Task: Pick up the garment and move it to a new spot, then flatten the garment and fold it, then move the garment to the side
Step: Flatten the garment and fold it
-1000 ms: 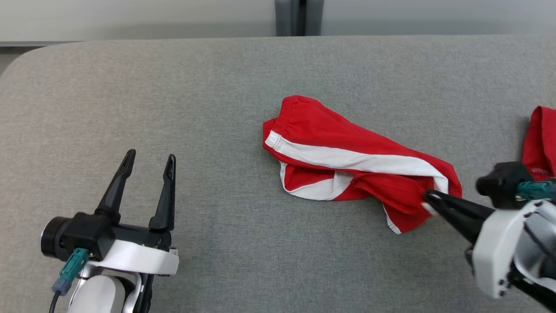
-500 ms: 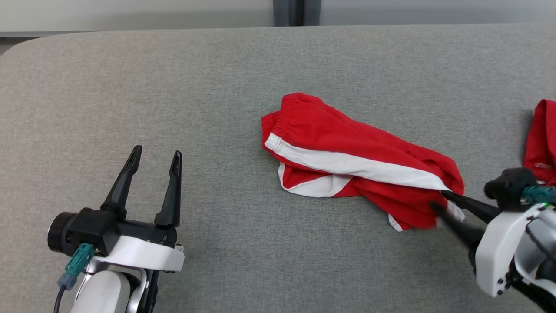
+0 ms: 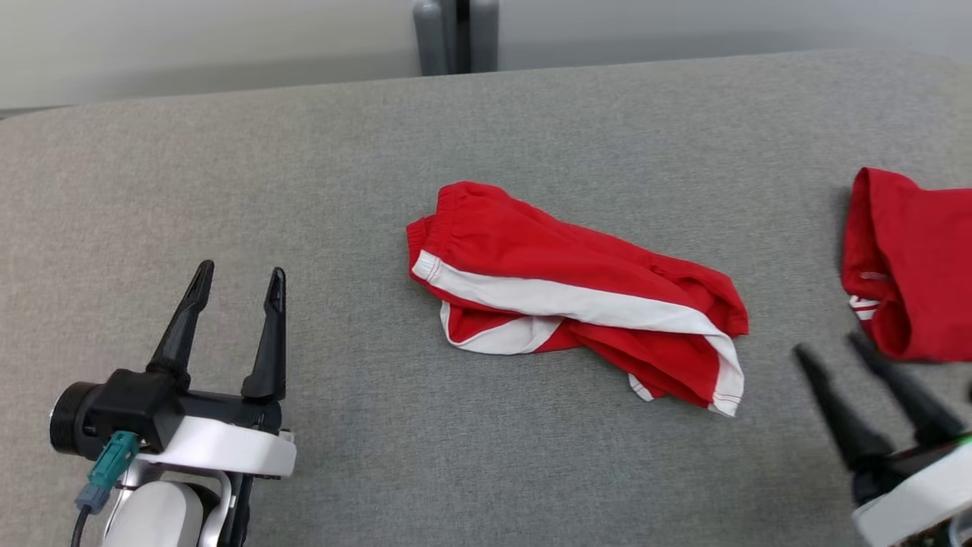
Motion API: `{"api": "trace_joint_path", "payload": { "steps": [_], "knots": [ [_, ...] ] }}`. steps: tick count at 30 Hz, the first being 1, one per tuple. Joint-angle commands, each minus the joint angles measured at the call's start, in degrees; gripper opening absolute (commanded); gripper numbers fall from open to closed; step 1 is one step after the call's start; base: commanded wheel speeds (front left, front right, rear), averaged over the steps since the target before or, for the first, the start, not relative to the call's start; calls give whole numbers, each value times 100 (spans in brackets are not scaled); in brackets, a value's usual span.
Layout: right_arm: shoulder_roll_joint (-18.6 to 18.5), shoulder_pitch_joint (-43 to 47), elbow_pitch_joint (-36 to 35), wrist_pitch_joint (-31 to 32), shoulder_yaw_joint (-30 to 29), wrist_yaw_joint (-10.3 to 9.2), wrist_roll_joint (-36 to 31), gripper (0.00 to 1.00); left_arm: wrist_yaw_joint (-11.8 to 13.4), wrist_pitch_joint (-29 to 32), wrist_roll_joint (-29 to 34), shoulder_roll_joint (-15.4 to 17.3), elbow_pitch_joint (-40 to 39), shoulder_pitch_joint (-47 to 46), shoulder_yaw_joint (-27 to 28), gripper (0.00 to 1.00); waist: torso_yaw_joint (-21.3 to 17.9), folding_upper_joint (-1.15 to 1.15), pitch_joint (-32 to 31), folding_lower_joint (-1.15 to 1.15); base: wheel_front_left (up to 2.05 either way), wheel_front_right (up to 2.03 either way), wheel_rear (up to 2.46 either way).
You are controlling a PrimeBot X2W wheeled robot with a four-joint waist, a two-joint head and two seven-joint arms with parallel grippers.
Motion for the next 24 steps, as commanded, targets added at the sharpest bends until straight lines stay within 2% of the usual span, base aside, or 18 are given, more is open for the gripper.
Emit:
{"api": "trace_joint_path", "payload": {
  "steps": [1,5,10,16,24],
  "knots": [
    [142,5,-34,-177,-203,2,-91,100,41,27,-26,41,-38,5,23,100,-55,0,-65,0,0,0,0],
    [742,-203,-54,-736,-720,2,-547,100,117,58,27,83,-119,39,45,100,-80,0,-153,0,0,0,0],
    [1159,-437,85,-1166,-803,1,-1164,100,190,111,45,100,-252,135,44,100,-41,0,-314,0,0,0,0],
    [1373,-365,495,-1345,-556,1,-1767,100,300,246,11,101,-423,410,10,100,3,0,-555,0,0,0,0],
    [1478,-190,849,-1485,-447,0,-1980,100,451,333,-49,62,-527,868,-18,100,-21,0,-854,0,0,0,0]
  ]
}}
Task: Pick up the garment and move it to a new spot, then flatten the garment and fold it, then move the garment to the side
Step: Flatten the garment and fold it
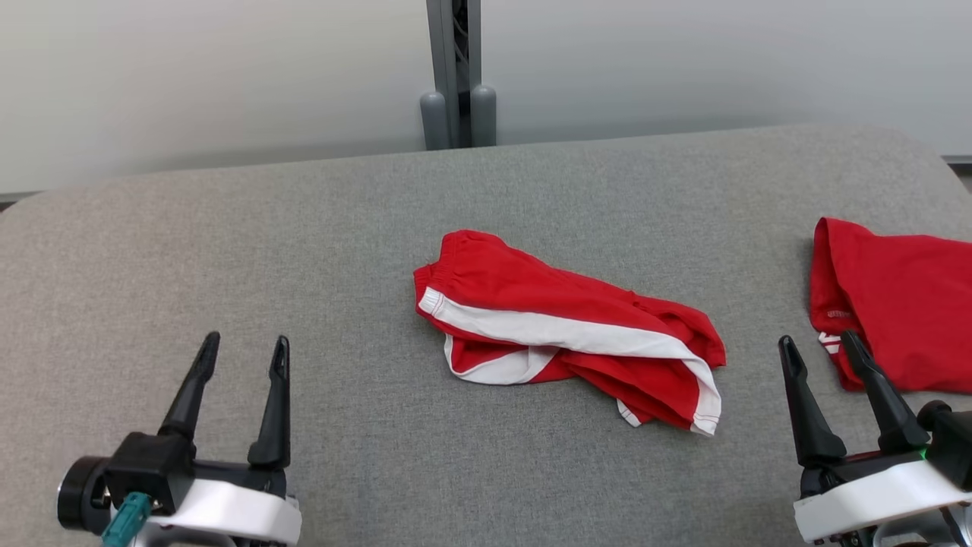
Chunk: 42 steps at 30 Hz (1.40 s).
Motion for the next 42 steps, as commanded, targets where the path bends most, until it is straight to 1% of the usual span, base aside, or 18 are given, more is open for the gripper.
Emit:
{"api": "trace_joint_path", "payload": {
  "steps": [1,8,21,26,28,30,33,34,35,36,40,42],
  "knots": [
    [-4,61,23,-30,-15,1,-36,100,21,9,-23,7,-20,39,10,100,8,0,-51,0,0,0,0],
    [38,143,65,-4,-100,1,-75,100,50,127,-19,57,-93,212,-62,100,63,0,-210,0,0,0,0],
    [104,170,59,94,-102,1,-90,100,3,218,-53,110,-107,84,-172,100,124,0,-263,0,0,0,0],
    [120,100,42,140,-63,1,-62,100,-93,316,-113,93,-80,-51,-247,100,95,0,-227,0,0,0,0],
    [117,70,54,138,-27,1,-44,100,-192,417,-168,66,-3,-148,-347,100,44,0,-198,0,0,0,0],
    [101,20,94,143,36,1,-11,100,-364,620,-151,101,141,-374,-524,100,-24,0,-149,0,0,0,0],
    [61,-67,148,179,166,1,30,100,-728,1186,-353,47,520,-782,-806,100,-189,0,-70,0,0,0,0],
    [48,-91,168,189,229,1,47,100,-835,1352,-418,46,660,-902,-878,100,-273,0,-37,0,0,0,0],
    [55,-151,208,196,319,1,74,100,-1049,1663,-555,18,957,-1149,-994,100,-446,0,41,0,0,0,0],
    [51,-181,234,184,338,1,82,100,-1133,1793,-602,-3,1117,-1256,-1064,100,-522,0,81,0,0,0,0],
    [65,-272,333,112,478,1,145,100,-1336,2049,-785,35,1648,-1732,-1143,100,-855,0,280,0,0,0,0],
    [73,-288,369,86,488,1,167,100,-1359,2047,-786,65,1781,-1855,-1142,100,-925,0,332,0,0,0,0]
  ]
}}
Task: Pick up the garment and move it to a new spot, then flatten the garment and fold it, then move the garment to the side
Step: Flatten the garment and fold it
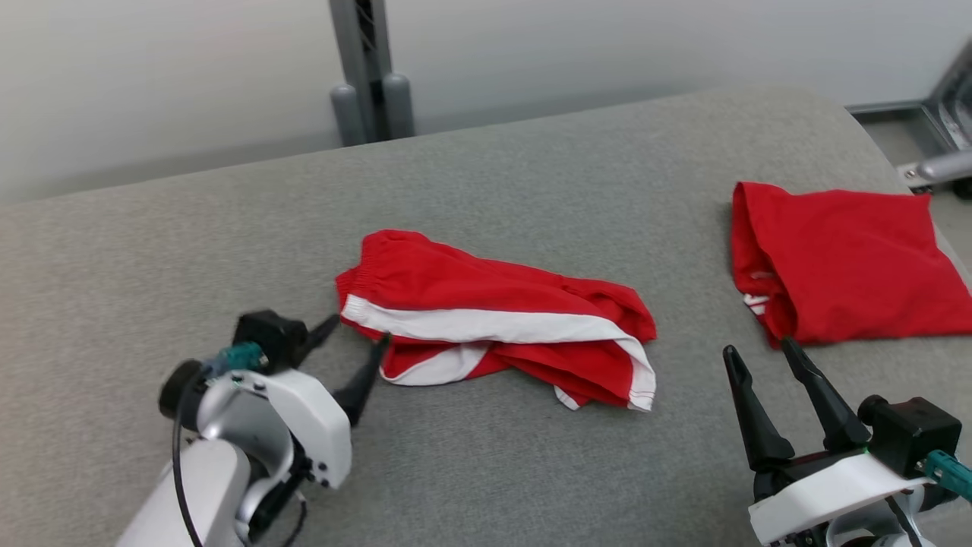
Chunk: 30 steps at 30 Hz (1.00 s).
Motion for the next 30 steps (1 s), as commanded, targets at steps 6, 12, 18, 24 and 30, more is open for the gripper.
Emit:
{"api": "trace_joint_path", "payload": {
  "steps": [6,12,18,24,30],
  "knots": [
    [19,-137,216,-164,68,1,133,100,-78,-83,-75,174,773,-641,116,100,-473,-1,425,0,0,0,0],
    [19,-175,375,-229,118,1,192,100,-146,-94,-218,198,1182,-897,41,41,-553,-1,561,0,0,0,0],
    [-49,-182,477,-60,256,1,295,100,-172,-209,-307,239,1216,-1017,-70,0,-483,-1,639,0,0,0,0],
    [-211,-392,727,120,786,1,563,100,-189,-243,-298,240,1129,-1092,-219,0,-346,-1,696,0,0,0,0],
    [-333,-755,1286,145,1423,1,935,100,-192,-262,-283,174,1096,-1158,-399,0,-177,-1,732,0,0,0,0]
  ]
}}
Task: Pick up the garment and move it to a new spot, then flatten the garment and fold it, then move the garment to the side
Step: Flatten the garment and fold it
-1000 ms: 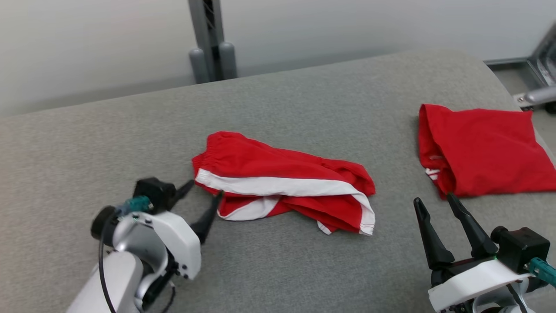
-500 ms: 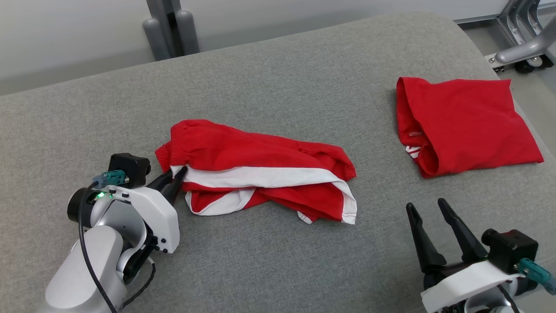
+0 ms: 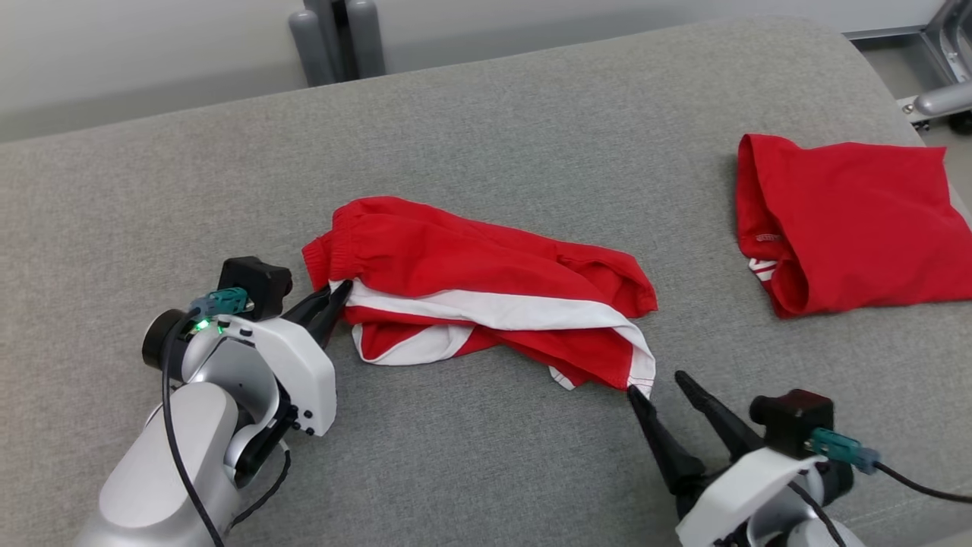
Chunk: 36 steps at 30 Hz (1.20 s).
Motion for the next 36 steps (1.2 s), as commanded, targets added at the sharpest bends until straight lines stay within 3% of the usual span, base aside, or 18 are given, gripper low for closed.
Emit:
{"api": "trace_joint_path", "payload": {
  "steps": [1,2,3,4,5,15,25,36],
  "knots": [
    [-59,-135,132,12,89,1,103,100,-25,-33,1,0,-16,-78,-16,0,29,0,22,0,0,0,0],
    [-66,-207,234,-17,160,1,150,76,-25,-45,-5,-6,-22,-85,-36,0,42,0,28,0,0,0,0],
    [-78,-284,337,-68,192,1,176,39,-26,-70,-22,-11,-29,-94,-45,0,56,0,32,0,0,0,0],
    [-64,-349,417,-125,238,2,227,8,-25,-120,-29,-15,-45,-96,-52,0,71,0,32,0,0,0,0],
    [-60,-397,493,-180,261,1,272,0,-26,-153,-32,-19,-61,-89,-62,0,87,0,33,0,0,0,0],
    [-419,-625,131,-929,-175,1,-71,0,172,-566,-120,45,-700,109,146,0,191,0,-46,0,0,0,0],
    [-711,-1317,-1493,-1190,-1132,1,-1274,0,602,-692,-260,239,-2601,67,662,0,384,0,-261,0,0,0,0],
    [-649,-1776,-2775,-1055,-1445,1,-1585,0,1054,-441,-198,379,-4407,1,981,0,632,0,-458,0,0,0,0]
  ]
}}
